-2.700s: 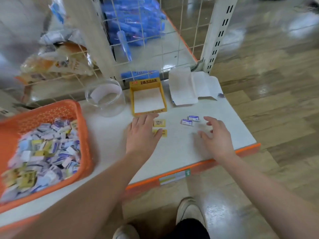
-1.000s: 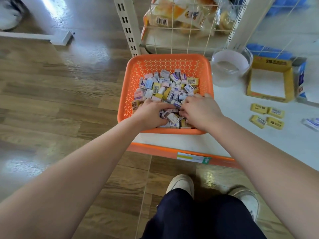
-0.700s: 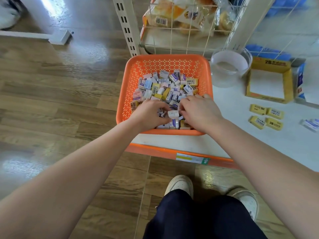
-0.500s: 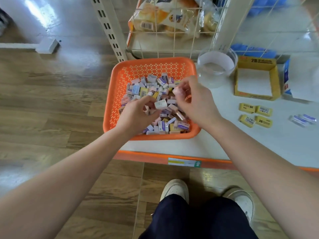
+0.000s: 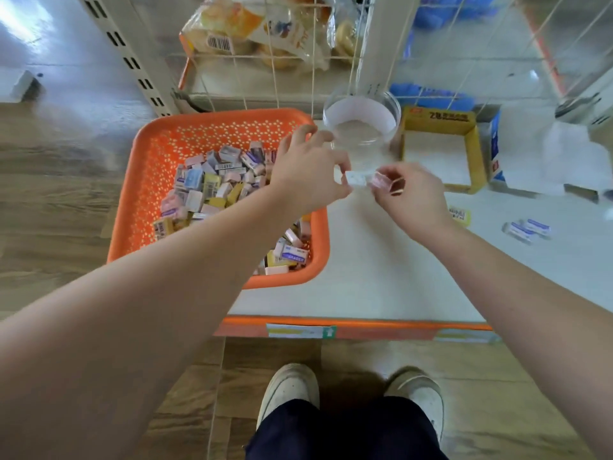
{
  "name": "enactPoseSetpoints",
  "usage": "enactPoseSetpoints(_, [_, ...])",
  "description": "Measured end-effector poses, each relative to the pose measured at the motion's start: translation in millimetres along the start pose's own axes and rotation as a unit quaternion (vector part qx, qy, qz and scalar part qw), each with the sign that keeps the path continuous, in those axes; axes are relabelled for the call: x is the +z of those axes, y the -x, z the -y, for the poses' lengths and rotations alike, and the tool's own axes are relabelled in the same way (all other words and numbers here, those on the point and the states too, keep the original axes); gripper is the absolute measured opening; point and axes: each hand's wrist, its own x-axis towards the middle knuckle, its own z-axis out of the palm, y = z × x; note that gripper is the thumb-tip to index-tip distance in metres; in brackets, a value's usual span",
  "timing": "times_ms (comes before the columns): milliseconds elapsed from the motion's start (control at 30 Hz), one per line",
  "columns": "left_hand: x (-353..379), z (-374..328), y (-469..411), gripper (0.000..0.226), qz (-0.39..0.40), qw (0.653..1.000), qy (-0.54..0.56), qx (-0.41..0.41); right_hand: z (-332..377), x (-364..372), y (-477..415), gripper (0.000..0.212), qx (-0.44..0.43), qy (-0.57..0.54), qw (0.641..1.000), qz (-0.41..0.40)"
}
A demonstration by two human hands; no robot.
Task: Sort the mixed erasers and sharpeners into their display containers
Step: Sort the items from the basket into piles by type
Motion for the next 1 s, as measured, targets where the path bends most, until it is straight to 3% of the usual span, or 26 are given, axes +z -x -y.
enactPoseSetpoints(100, [7.1,-3.0,-0.8,0.029,-0.007,1.000,-0.006,-0.021,3.0,10.4,4.9,0.027,0.044,-0.027,0.999,0.013])
enactPoseSetpoints(267, [4.7,4.1,4.1,0.051,-0.026,0.999,0.044,-0.008,5.1,17.0,10.2,0.034,0.045,-0.019,0.998,0.027])
enactPoseSetpoints(433, [-8.3,32.0,36.6,0.039,-0.114,0.979,0.166,-0.037,19.1,9.3,17.4,0.030,0.015,-0.038,0.998,-0.040])
enactPoseSetpoints(600, [-12.9,85.7,79.8,0.027,-0.100,0.979,0.138,-0.107,64.6,6.1,20.8,0.025,-0.062,-0.087,0.992,-0.068])
enactPoseSetpoints(700, [-14.3,113.3,107.5,0.018,-0.059,0.982,0.124,-0.132,91.5,12.0,27.1,0.023,-0.115,-0.096,0.988,-0.033])
enactPoseSetpoints(833, [-13.9,131.2,139.1,0.023,-0.012,0.988,0.093,-0.120,109.2,32.3,37.6,0.027,-0.157,-0.070,0.982,0.080])
enactPoseSetpoints(1000, [-13.9,130.2,140.5,0.040,0.048,0.982,0.114,-0.144,116.4,51.2,39.1,0.032,-0.195,0.071,0.967,0.151])
